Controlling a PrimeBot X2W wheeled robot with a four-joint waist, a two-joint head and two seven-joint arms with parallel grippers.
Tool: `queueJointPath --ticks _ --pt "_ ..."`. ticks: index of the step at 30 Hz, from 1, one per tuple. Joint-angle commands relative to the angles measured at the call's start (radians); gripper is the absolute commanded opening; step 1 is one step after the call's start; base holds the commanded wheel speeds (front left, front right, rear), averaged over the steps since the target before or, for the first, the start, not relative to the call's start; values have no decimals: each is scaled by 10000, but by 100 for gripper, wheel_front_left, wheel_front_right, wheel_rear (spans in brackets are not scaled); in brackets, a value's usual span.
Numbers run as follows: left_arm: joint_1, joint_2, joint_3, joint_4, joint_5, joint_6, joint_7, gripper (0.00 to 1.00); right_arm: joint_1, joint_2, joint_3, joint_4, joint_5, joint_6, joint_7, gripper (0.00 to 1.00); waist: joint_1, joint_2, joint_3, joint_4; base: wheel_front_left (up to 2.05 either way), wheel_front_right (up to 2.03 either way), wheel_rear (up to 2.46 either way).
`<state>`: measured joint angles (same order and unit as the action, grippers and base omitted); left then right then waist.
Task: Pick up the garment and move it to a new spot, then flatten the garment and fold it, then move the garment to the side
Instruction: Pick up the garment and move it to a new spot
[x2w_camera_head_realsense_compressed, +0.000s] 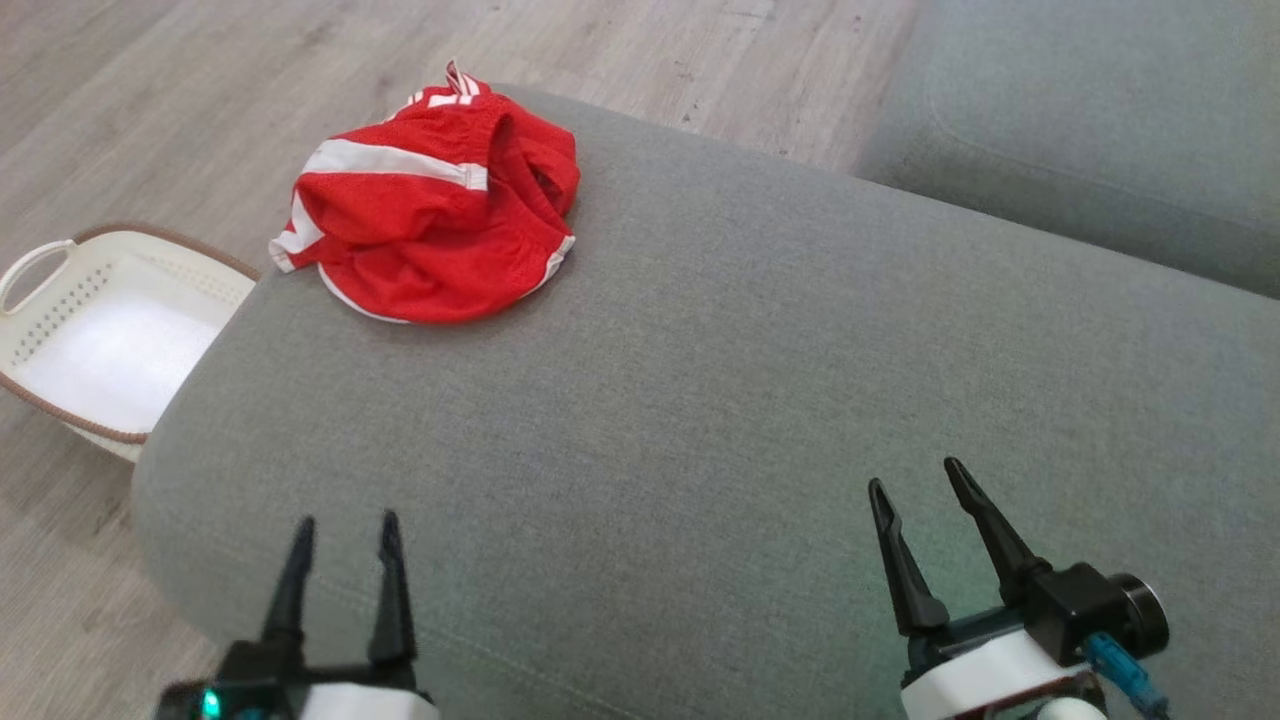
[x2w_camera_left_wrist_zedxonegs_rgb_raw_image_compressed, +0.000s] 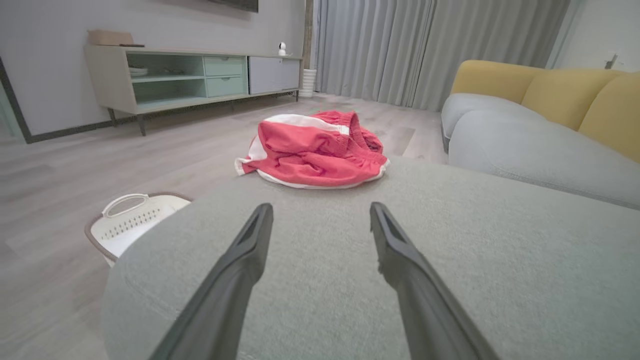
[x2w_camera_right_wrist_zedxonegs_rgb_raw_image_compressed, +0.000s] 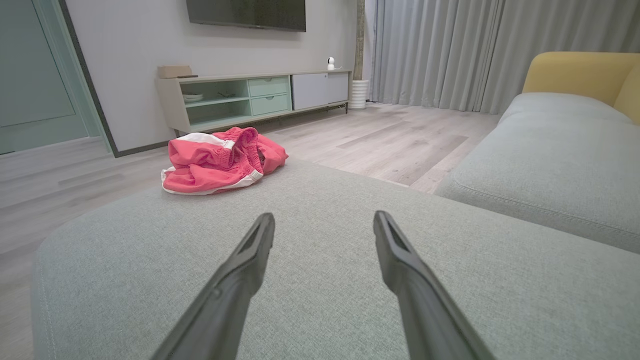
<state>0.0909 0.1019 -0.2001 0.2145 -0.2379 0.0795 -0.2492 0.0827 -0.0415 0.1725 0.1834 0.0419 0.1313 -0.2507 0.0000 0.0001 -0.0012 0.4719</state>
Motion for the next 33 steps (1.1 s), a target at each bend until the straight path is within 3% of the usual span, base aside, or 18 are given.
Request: queueJointPath --ticks 1,7,10,11,15,22,25,33 --pt "-500 189 419 -537 3 91 -92 100 -335 -87 258 -411 -93 -6 -111 100 0 -1 89 -83 0 0 0" --pt "-1667 933 1272 -2171 -181 235 318 100 -636 -87 247 -809 -498 -6 -111 100 0 -1 666 -528 0 0 0" --pt "-2780 1687 1845 -2994 -264 193 1011 100 -839 -87 206 -953 -712 -6 -105 100 0 -1 1059 -786 0 0 0" --pt "-3862 2349 2145 -3188 -281 -18 1472 100 -932 -87 116 -1068 -867 -6 -52 100 0 -1 1353 -895 0 0 0" --pt "-6174 3440 2413 -2514 -175 -387 2213 100 -1229 -87 86 -1290 -1254 -6 178 100 0 -1 2134 -1278 0 0 0" --pt "-8789 3690 2323 87 -547 -704 2729 100 -1985 -87 160 -1807 -1783 -6 534 100 0 -1 3679 -2026 0 0 0" --pt "-9382 3587 2139 1627 -698 -910 2813 100 -2376 -94 117 -2106 -2001 -6 668 100 0 -1 4503 -2415 0 0 0" --pt "-9785 3368 1784 4169 -747 -1056 2925 100 -2516 -163 -89 -2720 -2240 -6 859 100 0 -1 5752 -2793 0 0 0"
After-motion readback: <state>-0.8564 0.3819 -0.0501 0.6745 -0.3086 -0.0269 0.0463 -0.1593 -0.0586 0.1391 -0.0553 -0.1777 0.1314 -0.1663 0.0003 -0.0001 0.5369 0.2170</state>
